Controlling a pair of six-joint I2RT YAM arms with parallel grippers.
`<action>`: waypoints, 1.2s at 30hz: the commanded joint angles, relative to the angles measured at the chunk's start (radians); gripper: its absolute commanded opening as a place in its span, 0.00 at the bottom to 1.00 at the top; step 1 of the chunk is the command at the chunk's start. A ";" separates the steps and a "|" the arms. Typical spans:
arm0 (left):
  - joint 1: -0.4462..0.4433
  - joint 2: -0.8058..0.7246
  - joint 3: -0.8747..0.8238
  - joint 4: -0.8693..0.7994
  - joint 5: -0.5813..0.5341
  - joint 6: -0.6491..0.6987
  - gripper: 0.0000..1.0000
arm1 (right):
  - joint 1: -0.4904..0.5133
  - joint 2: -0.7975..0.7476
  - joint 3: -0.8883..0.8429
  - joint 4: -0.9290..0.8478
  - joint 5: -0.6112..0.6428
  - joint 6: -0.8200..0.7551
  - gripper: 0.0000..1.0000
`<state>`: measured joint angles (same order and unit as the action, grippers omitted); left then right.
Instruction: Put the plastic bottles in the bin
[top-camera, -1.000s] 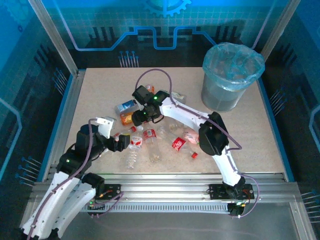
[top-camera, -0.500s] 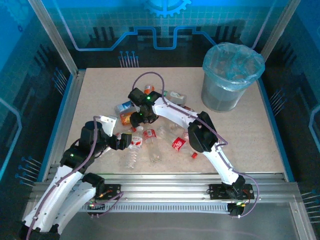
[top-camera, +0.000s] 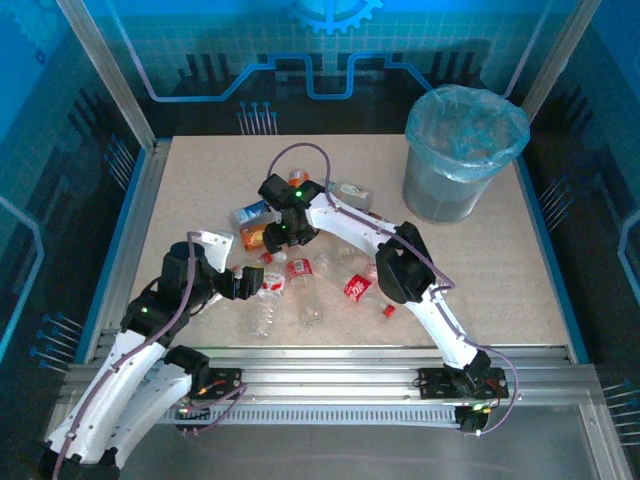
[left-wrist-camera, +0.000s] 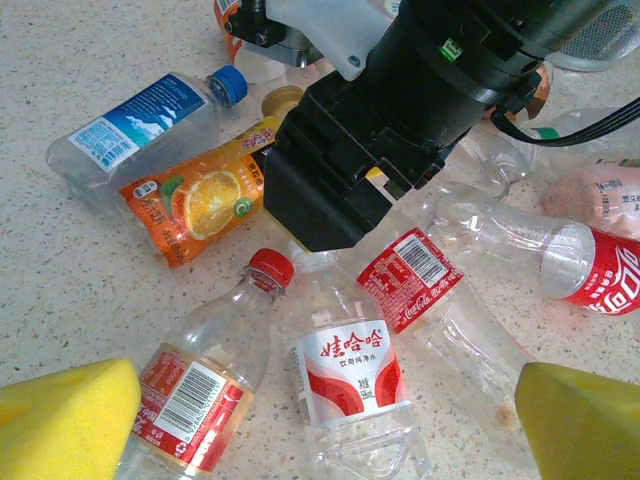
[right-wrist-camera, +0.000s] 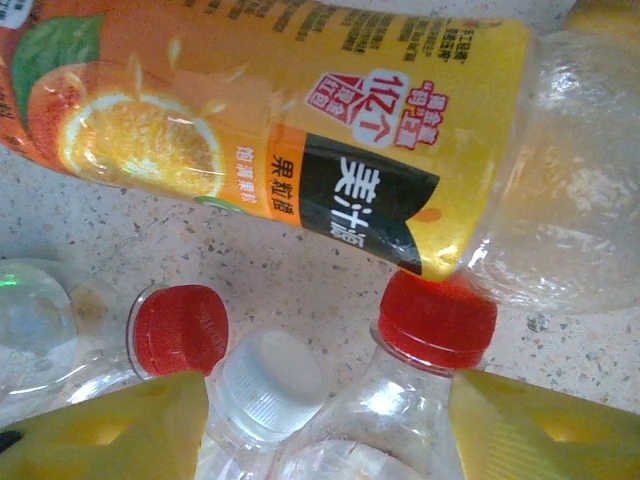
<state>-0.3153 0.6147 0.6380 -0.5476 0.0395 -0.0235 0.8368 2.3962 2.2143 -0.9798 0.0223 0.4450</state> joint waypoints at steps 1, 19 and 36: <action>-0.005 0.000 -0.005 0.006 -0.022 0.003 0.97 | -0.016 0.028 0.008 -0.031 0.007 -0.003 0.62; -0.005 0.025 -0.006 0.008 -0.028 -0.003 0.97 | -0.061 0.074 0.021 -0.040 -0.007 -0.029 0.57; -0.004 0.026 0.001 -0.001 -0.039 0.003 0.97 | -0.074 0.051 0.010 -0.033 -0.022 -0.043 0.39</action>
<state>-0.3153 0.6407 0.6380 -0.5480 0.0181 -0.0238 0.7773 2.4615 2.2143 -0.9867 0.0139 0.4114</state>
